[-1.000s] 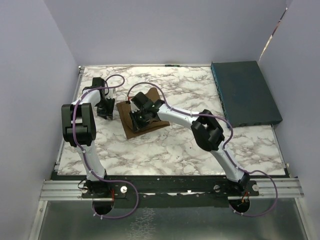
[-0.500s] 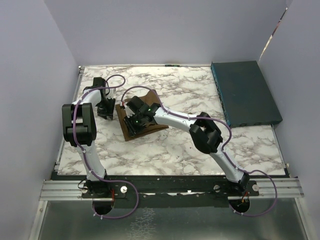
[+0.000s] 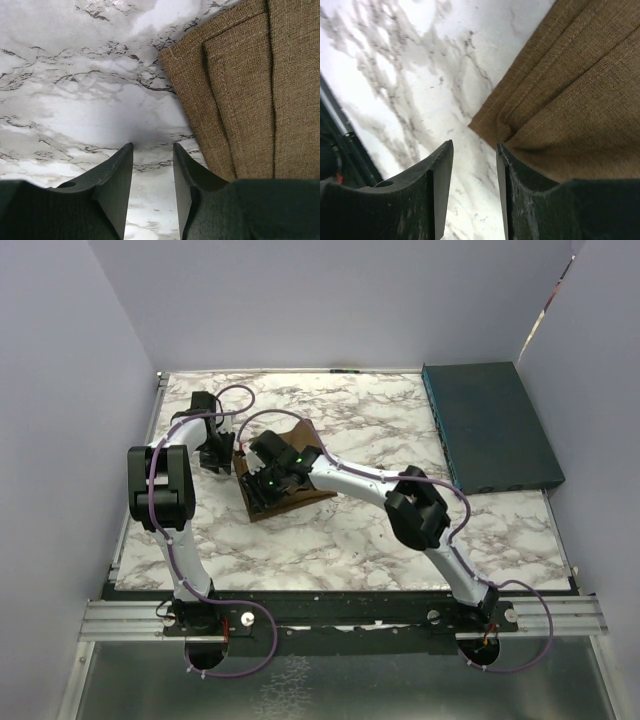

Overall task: Fold the napkin into a case and place the utensils inside
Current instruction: Fold the napkin at the center of the board.

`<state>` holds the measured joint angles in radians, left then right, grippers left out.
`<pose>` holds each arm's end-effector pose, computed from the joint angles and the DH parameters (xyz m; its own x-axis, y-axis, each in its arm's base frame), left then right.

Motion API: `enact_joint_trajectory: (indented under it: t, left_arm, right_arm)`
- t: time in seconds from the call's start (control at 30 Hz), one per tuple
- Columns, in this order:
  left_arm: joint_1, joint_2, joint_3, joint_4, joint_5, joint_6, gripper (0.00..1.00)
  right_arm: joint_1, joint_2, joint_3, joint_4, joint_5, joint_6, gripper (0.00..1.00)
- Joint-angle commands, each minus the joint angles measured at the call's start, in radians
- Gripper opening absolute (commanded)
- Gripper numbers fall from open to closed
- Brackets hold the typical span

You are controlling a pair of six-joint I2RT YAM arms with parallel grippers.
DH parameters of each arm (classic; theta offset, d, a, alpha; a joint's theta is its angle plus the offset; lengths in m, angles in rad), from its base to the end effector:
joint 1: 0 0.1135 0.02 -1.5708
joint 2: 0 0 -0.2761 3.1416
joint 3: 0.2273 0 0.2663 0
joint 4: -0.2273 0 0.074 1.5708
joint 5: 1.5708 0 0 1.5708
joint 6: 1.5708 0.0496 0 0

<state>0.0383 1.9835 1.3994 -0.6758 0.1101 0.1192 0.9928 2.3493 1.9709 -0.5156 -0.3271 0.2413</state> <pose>0.4179 0.0106 0.1560 -0.9451 0.0821 -0.3162 0.1087 0.9918 -0.0675 0.2887 0.4718 0.1757 -0.6294 -0.5507 -0.5483 -0.7751 0.4948 0.3929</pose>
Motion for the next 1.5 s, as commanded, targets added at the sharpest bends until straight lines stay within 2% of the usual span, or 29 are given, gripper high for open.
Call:
enact_joint_trajectory:
  t: [0.0, 0.07, 0.23, 0.3, 0.5, 0.73, 0.83, 1.13, 1.3, 1.47]
  left_arm:
    - [-0.011, 0.077, -0.037, 0.018, 0.097, -0.026, 0.39]
    - [-0.012, 0.074, -0.031, 0.009, 0.118, -0.033, 0.39]
    - [-0.017, 0.087, -0.025, 0.009, 0.107, -0.038, 0.38]
    - [-0.018, 0.095, -0.027, 0.008, 0.102, -0.039, 0.37]
    - [-0.029, 0.105, -0.043, 0.021, 0.094, -0.047, 0.36]
    - [-0.037, 0.12, -0.033, 0.025, 0.086, -0.059, 0.36]
    - [-0.074, 0.133, -0.023, 0.025, 0.082, -0.064, 0.36]
    - [-0.097, 0.157, 0.008, 0.024, 0.083, -0.087, 0.36]
    - [-0.094, 0.121, 0.058, -0.026, 0.078, -0.063, 0.36]
    - [-0.095, 0.064, 0.172, -0.111, 0.051, -0.015, 0.43]
  right_arm:
    - [-0.003, -0.184, -0.044, 0.067, 0.033, -0.023, 0.41]
    - [-0.033, -0.232, -0.087, 0.09, 0.049, -0.022, 0.37]
    - [-0.158, -0.283, -0.201, 0.127, 0.037, 0.008, 0.15]
    - [-0.207, -0.285, -0.252, 0.15, 0.029, 0.01, 0.09]
    - [-0.256, -0.227, -0.335, 0.183, -0.003, 0.001, 0.01]
    - [-0.252, -0.174, -0.419, 0.215, -0.063, 0.037, 0.01]
    - [-0.246, -0.177, -0.461, 0.238, -0.089, 0.051, 0.01]
    - [-0.212, -0.207, -0.452, 0.24, -0.14, 0.051, 0.01]
    - [-0.223, -0.266, -0.382, 0.173, -0.096, 0.022, 0.13]
    - [-0.289, -0.305, -0.338, 0.166, -0.148, 0.02, 0.15]
